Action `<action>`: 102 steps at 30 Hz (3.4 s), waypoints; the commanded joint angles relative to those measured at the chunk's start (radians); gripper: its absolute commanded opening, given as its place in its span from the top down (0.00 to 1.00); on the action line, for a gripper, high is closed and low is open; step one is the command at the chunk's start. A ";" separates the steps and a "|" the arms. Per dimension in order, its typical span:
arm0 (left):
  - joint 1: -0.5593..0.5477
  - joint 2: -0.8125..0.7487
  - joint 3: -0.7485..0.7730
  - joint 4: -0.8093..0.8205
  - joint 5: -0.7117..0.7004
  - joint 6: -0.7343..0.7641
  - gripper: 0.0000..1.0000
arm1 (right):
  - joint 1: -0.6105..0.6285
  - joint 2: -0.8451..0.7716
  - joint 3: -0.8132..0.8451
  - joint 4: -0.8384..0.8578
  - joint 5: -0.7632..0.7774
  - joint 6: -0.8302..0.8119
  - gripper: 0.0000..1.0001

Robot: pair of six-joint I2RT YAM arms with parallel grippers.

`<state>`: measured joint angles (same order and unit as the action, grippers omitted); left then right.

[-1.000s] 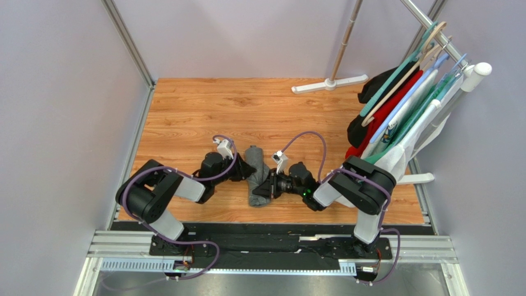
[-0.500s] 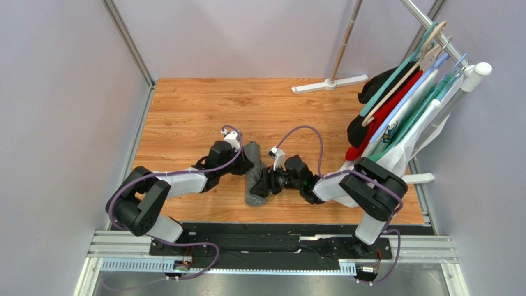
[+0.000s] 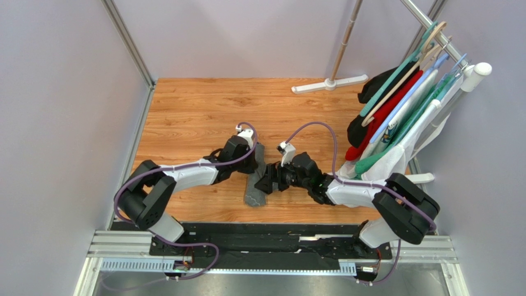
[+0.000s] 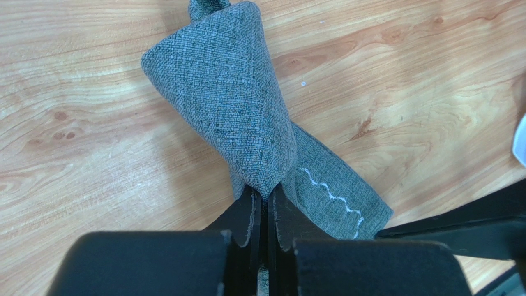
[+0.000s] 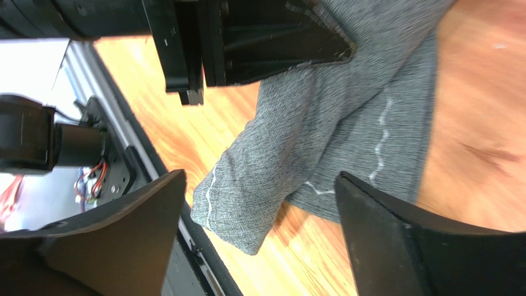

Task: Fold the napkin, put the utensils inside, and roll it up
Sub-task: Roll the napkin with the utensil

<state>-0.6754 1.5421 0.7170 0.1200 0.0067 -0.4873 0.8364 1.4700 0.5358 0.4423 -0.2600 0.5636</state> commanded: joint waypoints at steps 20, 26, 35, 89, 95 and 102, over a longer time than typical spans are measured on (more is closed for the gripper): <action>-0.072 0.079 0.131 -0.145 -0.073 0.046 1.00 | 0.164 0.090 0.118 -0.036 0.318 0.001 0.50; -0.076 0.063 0.118 -0.126 -0.054 0.038 0.89 | 0.164 0.122 0.104 -0.060 0.375 0.048 0.56; -0.067 -0.092 0.058 -0.079 -0.037 0.026 0.20 | 0.152 0.148 0.072 -0.082 0.383 0.093 0.57; 0.132 0.032 -0.268 0.557 0.426 -0.117 1.00 | 0.110 0.187 0.098 -0.056 0.283 0.062 0.59; 0.128 -0.077 -0.183 0.258 0.319 0.021 1.00 | 0.110 0.151 0.135 -0.119 0.274 0.026 0.45; 0.114 -0.129 -0.110 0.014 0.243 0.144 1.00 | 0.110 0.078 0.142 -0.185 0.297 -0.001 0.28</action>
<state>-0.5514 1.4509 0.5522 0.2840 0.3008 -0.4435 0.9527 1.6081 0.6594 0.3298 0.0006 0.6033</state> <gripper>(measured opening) 0.017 0.692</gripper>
